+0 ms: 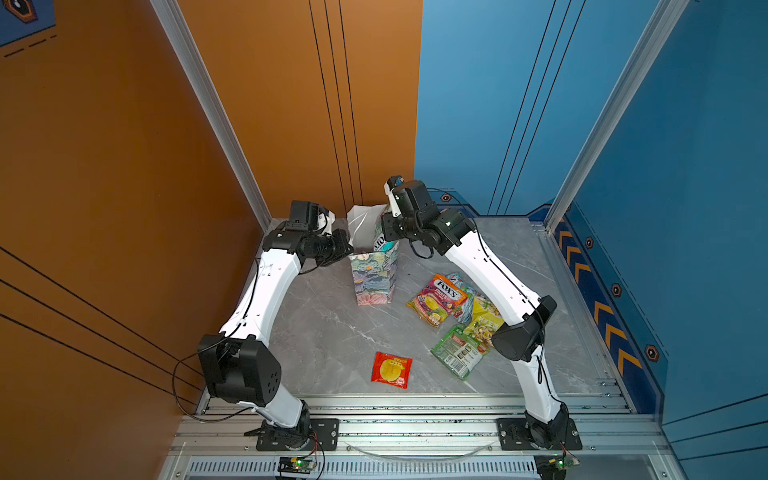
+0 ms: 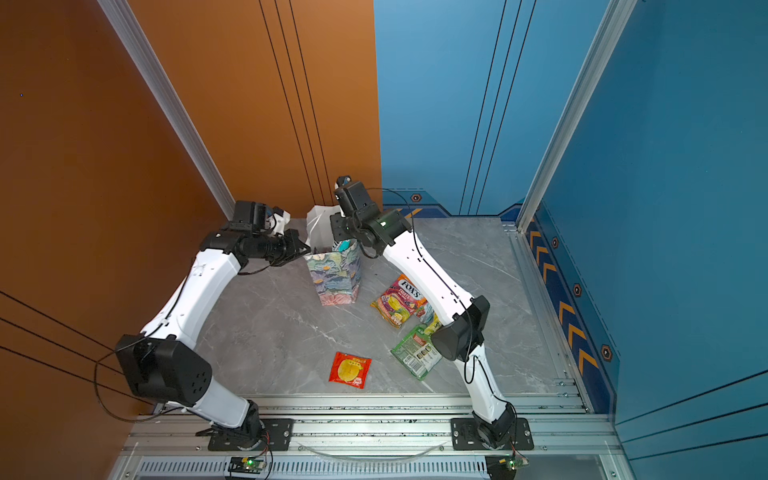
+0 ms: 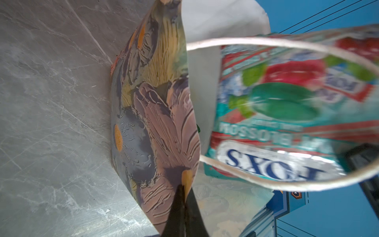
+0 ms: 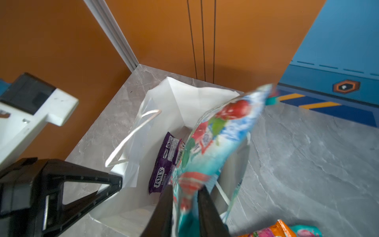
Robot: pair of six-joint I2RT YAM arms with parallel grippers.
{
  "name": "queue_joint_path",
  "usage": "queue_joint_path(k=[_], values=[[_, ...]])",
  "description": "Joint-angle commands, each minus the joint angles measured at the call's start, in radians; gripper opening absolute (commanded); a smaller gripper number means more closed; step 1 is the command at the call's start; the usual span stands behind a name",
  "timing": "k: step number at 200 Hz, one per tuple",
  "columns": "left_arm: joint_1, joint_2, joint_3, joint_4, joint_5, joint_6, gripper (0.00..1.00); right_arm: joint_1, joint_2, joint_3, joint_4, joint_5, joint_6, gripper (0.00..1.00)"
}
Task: Place the snacks into the paper bag
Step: Place the snack in the paper bag, then pick up the snack at the center of the table.
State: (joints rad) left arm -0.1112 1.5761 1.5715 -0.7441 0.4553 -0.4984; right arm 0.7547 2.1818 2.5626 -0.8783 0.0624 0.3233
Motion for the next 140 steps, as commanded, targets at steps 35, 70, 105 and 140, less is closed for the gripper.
queue_joint_path(k=[35, 70, 105, 140], values=[[0.008, -0.024, -0.019, 0.018, 0.034, -0.008, 0.00, 0.008, -0.006, 0.038, 0.097, -0.183, 0.075, 0.45], [0.013, -0.026, -0.024, 0.019, 0.036, -0.007, 0.00, -0.013, -0.059, 0.003, 0.098, -0.182, 0.076, 0.46], [0.018, -0.028, -0.030, 0.027, 0.042, -0.008, 0.00, -0.047, -0.185, -0.139, 0.106, -0.173, 0.075, 0.46], [0.022, -0.033, -0.034, 0.031, 0.049, -0.010, 0.00, -0.125, -0.420, -0.516, 0.236, -0.165, 0.115, 0.46]])
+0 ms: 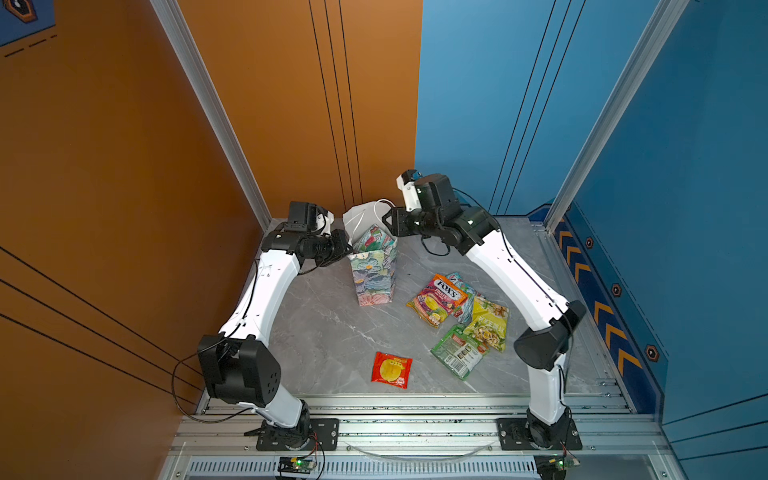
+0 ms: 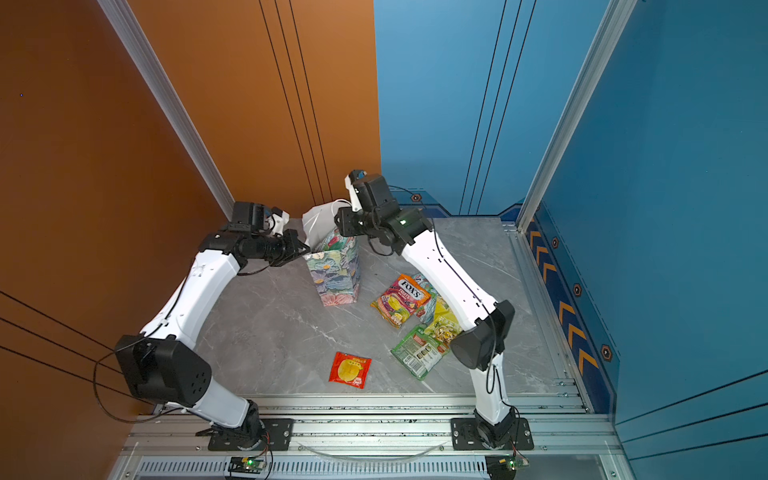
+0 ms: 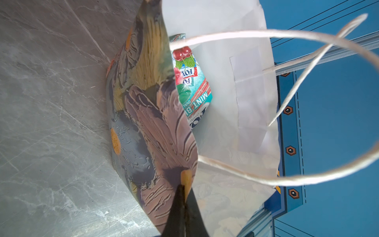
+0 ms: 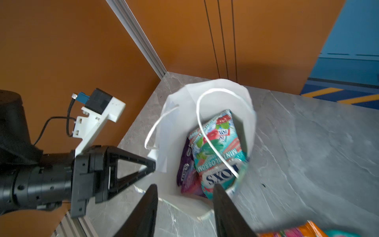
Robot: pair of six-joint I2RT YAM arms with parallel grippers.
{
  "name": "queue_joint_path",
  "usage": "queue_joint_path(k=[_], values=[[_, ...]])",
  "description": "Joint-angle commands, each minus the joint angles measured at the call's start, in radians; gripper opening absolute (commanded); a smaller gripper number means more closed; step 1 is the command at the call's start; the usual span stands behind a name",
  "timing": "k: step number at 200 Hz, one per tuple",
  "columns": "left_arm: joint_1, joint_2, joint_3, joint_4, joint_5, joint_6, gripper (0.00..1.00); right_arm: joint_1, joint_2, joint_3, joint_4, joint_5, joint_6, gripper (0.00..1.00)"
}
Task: Place the snacks into the paper bag
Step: Pick up the snack at the center of the table.
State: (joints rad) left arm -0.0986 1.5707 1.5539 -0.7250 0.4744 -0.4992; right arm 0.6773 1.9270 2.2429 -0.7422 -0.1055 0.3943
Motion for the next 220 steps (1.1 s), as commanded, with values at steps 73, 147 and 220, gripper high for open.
queue_joint_path(k=[73, 147, 220], values=[[0.020, -0.028, -0.031, 0.018, 0.040, -0.009, 0.00, -0.215, -0.533, -0.925, 0.170, 0.003, 0.207, 0.47], [0.020, -0.024, -0.033, 0.023, 0.038, -0.012, 0.00, -0.234, -0.581, -1.270, 0.351, -0.112, 0.410, 0.46], [0.017, -0.014, -0.025, 0.022, 0.038, -0.020, 0.00, -0.249, -0.531, -1.400, 0.494, -0.137, 0.511, 0.46]])
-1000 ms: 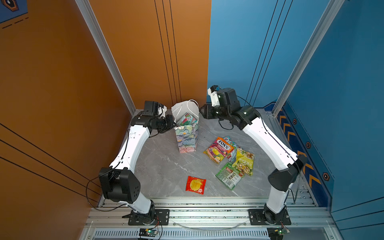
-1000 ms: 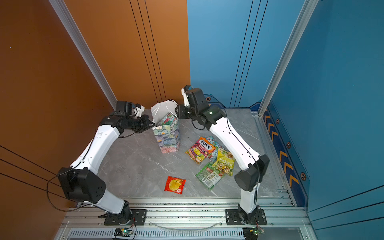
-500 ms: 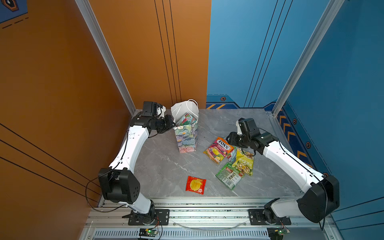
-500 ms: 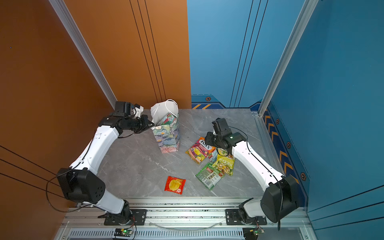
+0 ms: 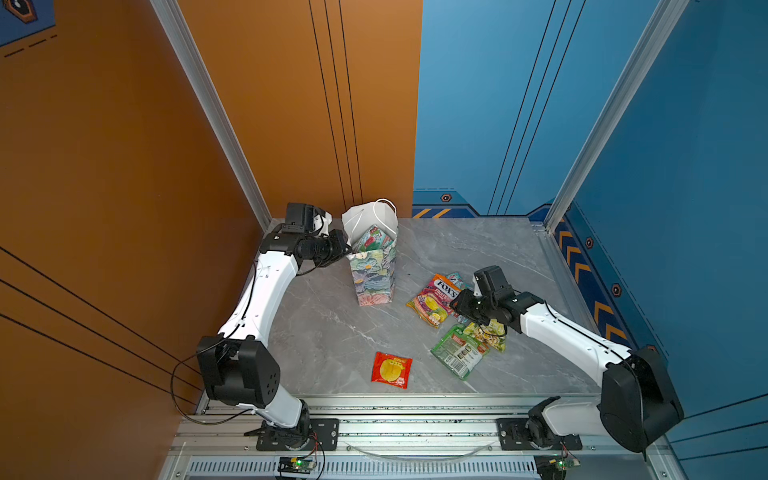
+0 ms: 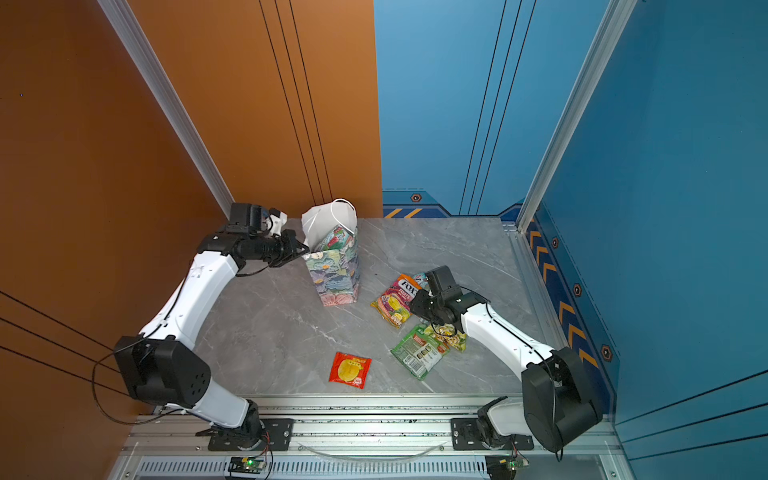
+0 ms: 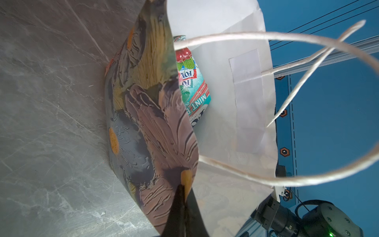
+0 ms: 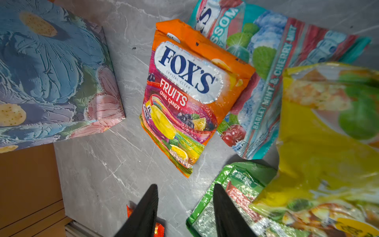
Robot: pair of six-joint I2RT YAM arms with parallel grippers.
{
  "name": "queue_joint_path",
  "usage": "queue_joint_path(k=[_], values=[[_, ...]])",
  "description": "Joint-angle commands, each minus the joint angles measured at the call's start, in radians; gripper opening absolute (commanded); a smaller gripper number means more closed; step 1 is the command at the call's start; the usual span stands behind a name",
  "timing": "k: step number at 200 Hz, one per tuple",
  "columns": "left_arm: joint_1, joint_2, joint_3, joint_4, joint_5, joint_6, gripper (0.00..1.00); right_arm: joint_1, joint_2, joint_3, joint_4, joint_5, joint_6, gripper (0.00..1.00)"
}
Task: Place the snacks into the paper bag
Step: Pick up the snack at the center of the table.
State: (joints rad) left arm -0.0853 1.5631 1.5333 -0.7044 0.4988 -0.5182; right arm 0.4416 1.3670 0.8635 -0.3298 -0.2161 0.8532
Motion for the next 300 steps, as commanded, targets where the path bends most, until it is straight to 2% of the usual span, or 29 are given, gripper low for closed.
queue_joint_path(k=[1, 117, 165, 236, 262, 282, 300], values=[[0.004, -0.007, -0.004, 0.003, 0.013, -0.001, 0.00, -0.013, 0.030, -0.020, 0.083, -0.026, 0.053, 0.46], [0.006, -0.013, -0.022, 0.003, 0.014, 0.000, 0.00, -0.027, 0.168, -0.132, 0.281, -0.072, 0.206, 0.50], [0.007, -0.015, -0.025, 0.002, 0.016, -0.001, 0.00, -0.029, 0.204, -0.159, 0.419, -0.079, 0.244, 0.53], [0.007, -0.019, -0.030, 0.001, 0.013, -0.003, 0.00, -0.032, 0.309, -0.171, 0.601, -0.095, 0.320, 0.52], [0.007, -0.021, -0.028, 0.003, 0.014, -0.003, 0.00, -0.032, 0.351, -0.186, 0.705, -0.110, 0.360, 0.44], [0.008, -0.019, -0.028, 0.002, 0.014, -0.003, 0.00, -0.032, 0.355, -0.184, 0.734, -0.123, 0.366, 0.27], [0.009, -0.021, -0.030, 0.002, 0.014, -0.005, 0.00, -0.032, 0.333, -0.173, 0.711, -0.121, 0.346, 0.16]])
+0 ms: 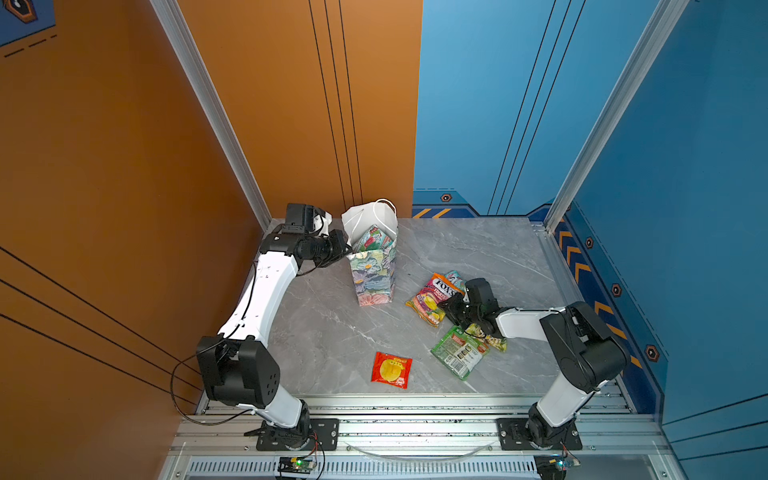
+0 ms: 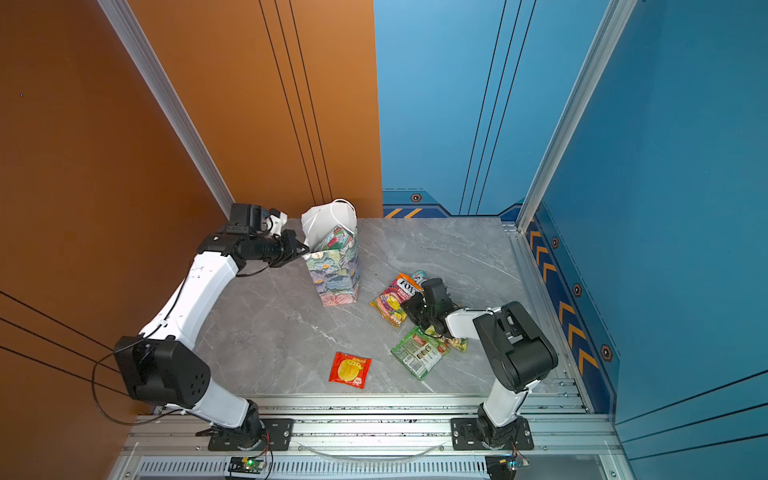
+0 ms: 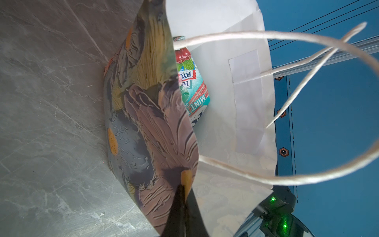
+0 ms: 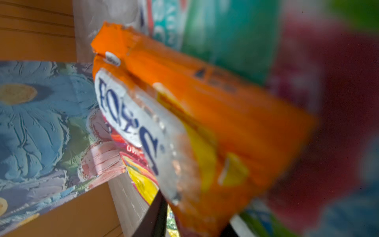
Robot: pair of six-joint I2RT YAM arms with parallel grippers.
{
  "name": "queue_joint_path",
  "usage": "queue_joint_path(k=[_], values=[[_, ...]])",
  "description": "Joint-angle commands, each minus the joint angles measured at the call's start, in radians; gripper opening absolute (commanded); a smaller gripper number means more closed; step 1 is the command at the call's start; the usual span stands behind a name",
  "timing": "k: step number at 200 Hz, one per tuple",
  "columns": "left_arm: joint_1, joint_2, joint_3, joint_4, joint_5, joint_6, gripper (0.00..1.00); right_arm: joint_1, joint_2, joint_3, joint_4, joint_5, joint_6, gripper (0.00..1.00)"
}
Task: Place the snacks into the paper bag
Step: Pick up the snack at the center of the table.
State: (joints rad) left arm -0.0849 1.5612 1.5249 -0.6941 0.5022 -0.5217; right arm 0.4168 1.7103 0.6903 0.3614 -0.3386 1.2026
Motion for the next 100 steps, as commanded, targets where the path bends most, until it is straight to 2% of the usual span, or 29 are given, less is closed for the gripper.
queue_joint_path(k=[1, 32, 58, 100], values=[[0.008, -0.019, -0.022, -0.008, 0.010, -0.001, 0.00, -0.007, -0.012, 0.002, 0.017, 0.002, -0.005, 0.15], [0.010, -0.020, -0.023, -0.008, 0.010, -0.001, 0.00, -0.003, -0.072, 0.038, -0.063, 0.017, -0.052, 0.03], [0.011, -0.021, -0.023, -0.008, 0.013, 0.001, 0.00, 0.008, -0.120, 0.086, -0.150, 0.033, -0.102, 0.00], [0.013, -0.023, -0.026, -0.008, 0.014, 0.000, 0.00, 0.038, -0.185, 0.181, -0.293, 0.062, -0.201, 0.00]])
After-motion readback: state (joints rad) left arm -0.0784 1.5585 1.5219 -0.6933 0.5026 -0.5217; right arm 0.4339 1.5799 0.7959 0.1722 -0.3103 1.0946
